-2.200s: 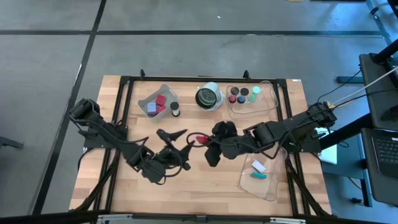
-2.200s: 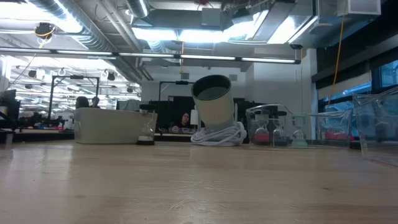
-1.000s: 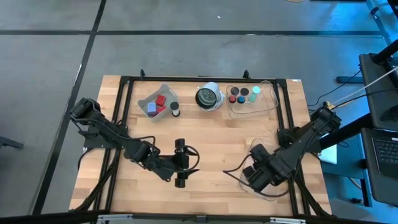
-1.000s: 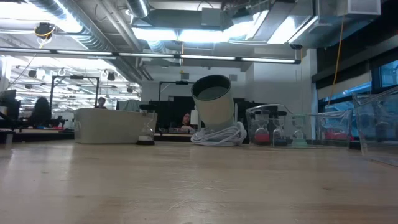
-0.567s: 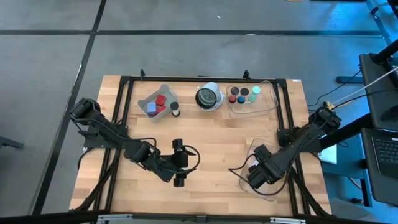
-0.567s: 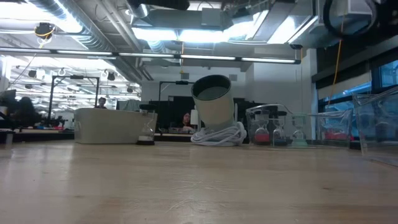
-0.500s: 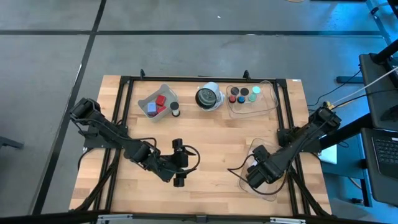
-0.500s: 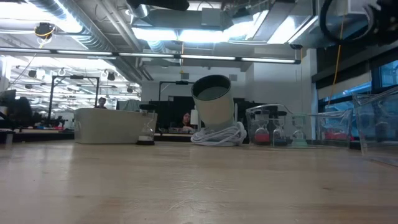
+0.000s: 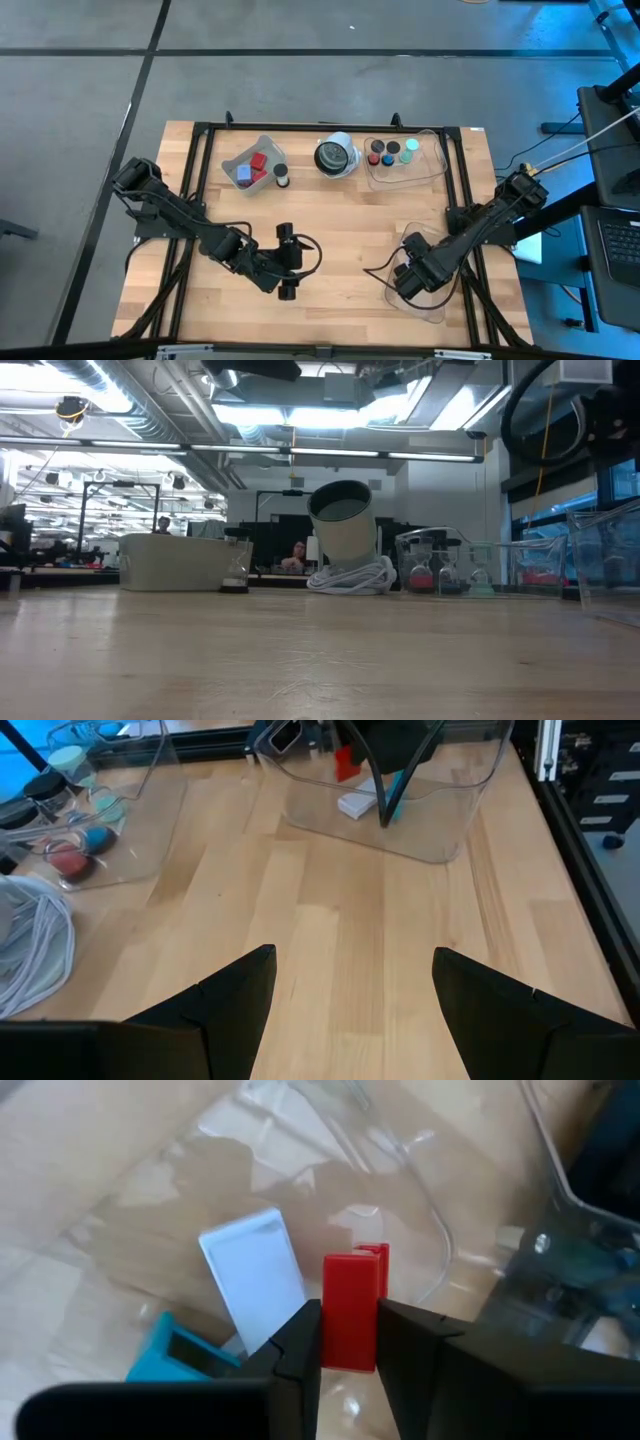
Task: Pick & Place Office items
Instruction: Put the red digital clock into the bottom transparent bin, then put the blue hourglass into the top transparent bin
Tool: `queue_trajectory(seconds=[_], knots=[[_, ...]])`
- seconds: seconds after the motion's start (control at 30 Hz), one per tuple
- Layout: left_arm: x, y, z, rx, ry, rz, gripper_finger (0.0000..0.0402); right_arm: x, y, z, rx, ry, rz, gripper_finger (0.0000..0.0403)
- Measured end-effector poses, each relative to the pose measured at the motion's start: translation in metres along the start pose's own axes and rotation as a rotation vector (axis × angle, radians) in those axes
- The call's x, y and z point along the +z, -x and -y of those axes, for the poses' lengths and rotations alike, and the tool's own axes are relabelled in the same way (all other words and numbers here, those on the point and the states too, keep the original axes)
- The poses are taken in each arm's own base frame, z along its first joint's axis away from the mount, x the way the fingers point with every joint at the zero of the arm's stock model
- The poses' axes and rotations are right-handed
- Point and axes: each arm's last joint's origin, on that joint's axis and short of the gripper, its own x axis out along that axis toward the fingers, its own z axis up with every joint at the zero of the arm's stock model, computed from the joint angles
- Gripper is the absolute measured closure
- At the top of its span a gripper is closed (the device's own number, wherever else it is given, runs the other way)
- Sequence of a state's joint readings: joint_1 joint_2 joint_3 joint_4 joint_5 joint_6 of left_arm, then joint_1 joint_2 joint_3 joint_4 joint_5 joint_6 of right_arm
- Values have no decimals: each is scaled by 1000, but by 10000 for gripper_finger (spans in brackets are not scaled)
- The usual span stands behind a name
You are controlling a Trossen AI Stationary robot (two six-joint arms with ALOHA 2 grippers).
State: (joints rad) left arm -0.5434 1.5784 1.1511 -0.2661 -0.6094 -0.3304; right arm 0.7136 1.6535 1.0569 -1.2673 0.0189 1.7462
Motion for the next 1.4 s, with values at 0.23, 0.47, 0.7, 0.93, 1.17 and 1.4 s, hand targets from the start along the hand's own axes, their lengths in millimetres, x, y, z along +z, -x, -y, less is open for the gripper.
queue_trajectory(seconds=[0.23, 0.47, 0.7, 0.93, 1.17, 1.4], knots=[[-2, 0, -1, -1, 5, -21, 135, 1, 0, 0, 4, 19, 25, 257], [-9, 0, -1, -31, 54, -102, 135, 0, 0, 0, 0, 35, -6, 160], [-28, 5, -4, -113, 169, -358, 135, -1, 16, -3, 18, 78, -64, 110], [-50, 18, -7, -58, 266, -632, 135, 2, 63, -8, 122, 138, 30, 113], [-71, 42, -9, 130, 342, -849, 135, 8, 109, -13, 301, 159, 244, 117], [-85, 66, -23, 439, 301, -956, 135, 14, 128, -14, 366, 176, 365, 117]])
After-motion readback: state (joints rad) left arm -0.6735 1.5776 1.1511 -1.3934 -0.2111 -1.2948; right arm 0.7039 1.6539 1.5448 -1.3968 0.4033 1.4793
